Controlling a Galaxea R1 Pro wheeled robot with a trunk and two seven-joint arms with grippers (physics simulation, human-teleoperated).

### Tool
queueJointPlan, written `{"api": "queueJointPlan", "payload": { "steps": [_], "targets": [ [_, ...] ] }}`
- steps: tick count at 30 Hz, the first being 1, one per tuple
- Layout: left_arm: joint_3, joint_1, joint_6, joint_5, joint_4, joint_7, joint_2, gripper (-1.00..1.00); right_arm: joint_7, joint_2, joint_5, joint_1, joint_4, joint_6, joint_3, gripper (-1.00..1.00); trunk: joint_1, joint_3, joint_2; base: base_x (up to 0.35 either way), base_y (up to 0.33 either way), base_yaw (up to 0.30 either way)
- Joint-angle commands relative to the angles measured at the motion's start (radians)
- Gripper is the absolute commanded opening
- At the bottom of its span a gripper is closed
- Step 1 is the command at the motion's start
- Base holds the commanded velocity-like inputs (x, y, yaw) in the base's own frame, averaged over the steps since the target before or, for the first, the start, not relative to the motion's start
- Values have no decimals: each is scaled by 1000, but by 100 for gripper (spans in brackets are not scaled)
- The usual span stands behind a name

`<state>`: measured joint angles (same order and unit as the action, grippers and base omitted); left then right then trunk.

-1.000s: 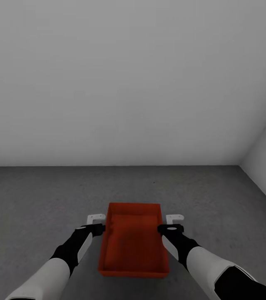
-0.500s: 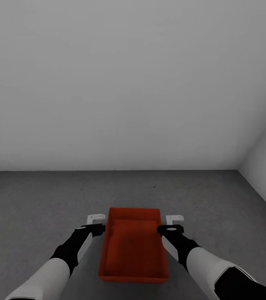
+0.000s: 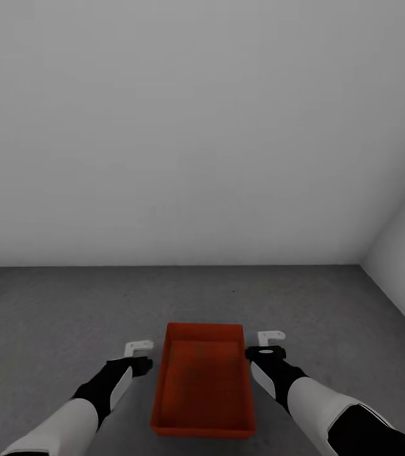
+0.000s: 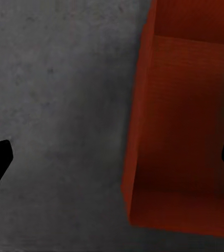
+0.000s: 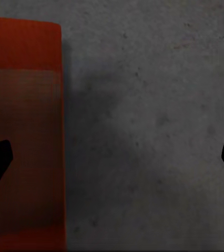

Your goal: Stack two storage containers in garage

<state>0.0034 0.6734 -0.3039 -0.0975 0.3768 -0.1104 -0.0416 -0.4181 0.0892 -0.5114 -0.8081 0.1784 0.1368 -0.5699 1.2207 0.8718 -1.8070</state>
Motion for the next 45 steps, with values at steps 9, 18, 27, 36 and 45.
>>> {"api": "queueJointPlan", "payload": {
  "steps": [9, 18, 27, 36, 45],
  "targets": [
    [4, 0, -3, -15, -67, -5, 44, 100, -4, -2, -4, 0, -6, 10, -9, 100, -35, -30, 63, 0, 0, 0],
    [18, 0, -4, -58, -75, -5, 57, 100, -2, 0, -4, 0, -6, 13, -10, 100, -69, -58, 126, 0, 0, 0],
    [18, 0, -4, -66, -75, -5, 58, 100, 2, -25, 0, 17, -97, -19, -11, 100, -104, -86, 189, 0, 0, 0],
    [18, 0, -3, -68, -81, -4, 59, 100, 8, -30, -2, 24, -134, -65, -12, 100, -138, -114, 252, 0, 0, 0],
    [18, 0, 27, -73, -249, -2, 74, 100, 9, -29, 1, 122, -204, -77, -12, 100, -173, -142, 315, 0, 0, 0]
  ]
}}
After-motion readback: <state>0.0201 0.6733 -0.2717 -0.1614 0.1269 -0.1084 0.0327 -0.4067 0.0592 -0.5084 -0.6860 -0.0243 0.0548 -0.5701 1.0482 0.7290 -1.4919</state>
